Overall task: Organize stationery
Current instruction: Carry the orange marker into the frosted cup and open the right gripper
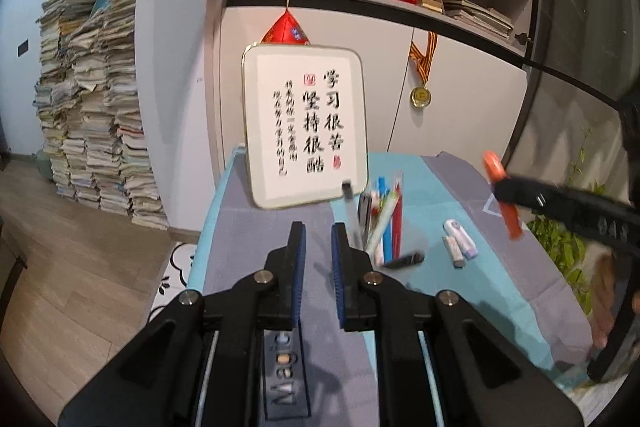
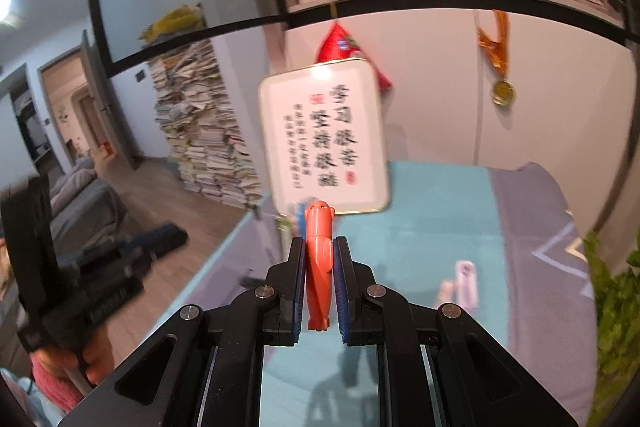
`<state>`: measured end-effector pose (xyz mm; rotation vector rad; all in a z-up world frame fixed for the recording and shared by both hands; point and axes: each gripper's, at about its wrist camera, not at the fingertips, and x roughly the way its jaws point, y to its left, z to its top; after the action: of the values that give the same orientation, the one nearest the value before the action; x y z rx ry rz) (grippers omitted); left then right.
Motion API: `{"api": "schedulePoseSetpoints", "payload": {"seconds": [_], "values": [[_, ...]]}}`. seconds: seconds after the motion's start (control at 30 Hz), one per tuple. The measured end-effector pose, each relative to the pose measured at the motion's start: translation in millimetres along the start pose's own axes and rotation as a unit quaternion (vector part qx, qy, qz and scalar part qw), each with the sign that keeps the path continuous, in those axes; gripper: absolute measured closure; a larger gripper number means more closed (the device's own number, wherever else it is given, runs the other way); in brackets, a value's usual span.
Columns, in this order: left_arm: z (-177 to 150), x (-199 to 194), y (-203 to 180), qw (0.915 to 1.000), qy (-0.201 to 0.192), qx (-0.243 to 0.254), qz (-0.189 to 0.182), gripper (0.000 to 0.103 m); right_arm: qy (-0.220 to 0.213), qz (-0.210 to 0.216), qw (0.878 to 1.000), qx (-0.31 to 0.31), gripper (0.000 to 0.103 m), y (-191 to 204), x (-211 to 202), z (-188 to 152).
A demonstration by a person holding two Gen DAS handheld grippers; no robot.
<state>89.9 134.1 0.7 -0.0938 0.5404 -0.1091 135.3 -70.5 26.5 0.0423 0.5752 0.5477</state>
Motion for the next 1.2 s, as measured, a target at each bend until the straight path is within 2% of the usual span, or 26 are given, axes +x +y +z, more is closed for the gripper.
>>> {"api": "schedulePoseSetpoints", "payload": {"seconds": [0.23,0.77,1.2], "values": [[-21,6,9,0.9995,0.026,-0.007,-0.013,0.092,0.023,0.033,0.999,-0.002,0.088,19,34,7],[-37,19,15,0.9981,0.051,-0.008,-0.034,0.092,0.050,0.012,0.998,0.024,0.088,9,80,2],[-38,22,10,0.9975,0.059,-0.001,-0.040,0.092,0.055,0.009,0.998,0.024,0.088,7,81,-2]]}}
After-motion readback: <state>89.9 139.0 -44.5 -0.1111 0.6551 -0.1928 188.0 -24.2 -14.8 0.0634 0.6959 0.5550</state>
